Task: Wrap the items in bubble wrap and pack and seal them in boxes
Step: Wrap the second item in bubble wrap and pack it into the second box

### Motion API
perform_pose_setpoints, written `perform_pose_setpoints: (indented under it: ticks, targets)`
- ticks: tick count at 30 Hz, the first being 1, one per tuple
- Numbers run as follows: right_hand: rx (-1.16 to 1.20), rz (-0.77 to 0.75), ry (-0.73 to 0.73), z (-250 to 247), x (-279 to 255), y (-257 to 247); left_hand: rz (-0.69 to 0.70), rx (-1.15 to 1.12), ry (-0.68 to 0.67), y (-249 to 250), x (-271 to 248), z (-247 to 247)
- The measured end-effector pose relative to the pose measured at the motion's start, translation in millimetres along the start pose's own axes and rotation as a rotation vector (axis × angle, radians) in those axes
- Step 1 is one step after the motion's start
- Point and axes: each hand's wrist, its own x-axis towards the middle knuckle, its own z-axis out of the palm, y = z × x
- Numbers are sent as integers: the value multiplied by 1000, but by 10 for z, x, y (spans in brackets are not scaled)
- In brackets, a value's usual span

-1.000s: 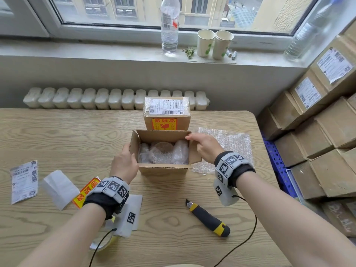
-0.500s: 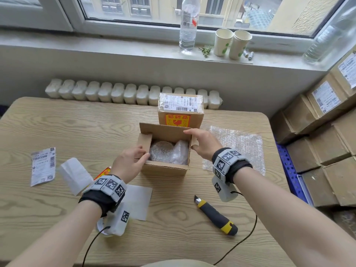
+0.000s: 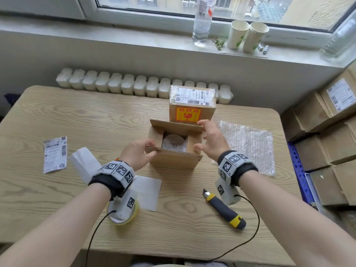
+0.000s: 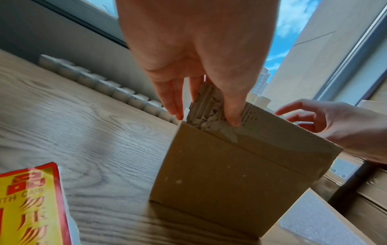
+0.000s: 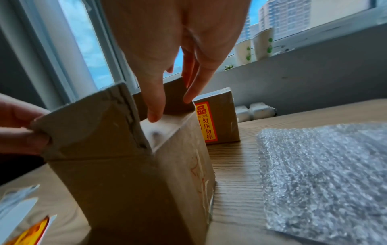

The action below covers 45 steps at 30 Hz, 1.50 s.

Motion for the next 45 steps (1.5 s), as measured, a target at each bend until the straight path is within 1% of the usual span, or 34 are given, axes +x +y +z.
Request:
perform_pose_setpoints:
  ticks: [3, 5, 10, 13, 15, 19, 22, 24, 26, 27, 28, 29, 31, 33, 37, 45]
  targets:
    - [39, 23, 14, 17, 8, 22, 6, 25, 31, 41, 30, -38]
    - [37, 42, 15, 19, -11, 4, 37, 43, 17, 38, 36, -45]
    - [-130, 69, -67, 16, -43, -89, 133, 53, -11, -10, 42, -41]
    - [-171, 91, -85, -9, -48, -140, 123, 37, -15, -9, 47, -58]
    - [-123, 112, -92, -31, -45, -141, 110, 59, -2, 7, 56, -76]
    - [-25, 136, -98, -39, -58, -116, 96, 100, 63, 31, 113, -71]
    - [-44, 136, -110, -2, -112, -110, 91, 120, 122, 49, 157, -53]
    - [-73, 123, -102, 51, -164, -112, 150, 145, 140, 20, 182, -26]
    - [-143, 111, -71, 124, -220, -112, 299, 173, 136, -25, 221, 33]
    - [-189, 99, -49, 162, -245, -114, 386, 189, 125, -45, 243, 68]
    - [-228, 84, -23, 204, -265, -115, 440, 201, 99, -57, 265, 95]
    - [-254, 57, 7, 243, -281, -132, 448, 209, 53, -61, 274, 114]
    - [-272, -23, 59, 336, -293, -173, 372, 226, -78, -58, 262, 138]
    - [-276, -87, 54, 442, -312, -233, 343, 261, -134, -78, 250, 143]
    - [-312, -145, -70, 654, -346, -346, 360, 247, -182, -103, 268, 121]
    - [-355, -113, -113, 741, -317, -387, 392, 278, -205, -125, 301, 170]
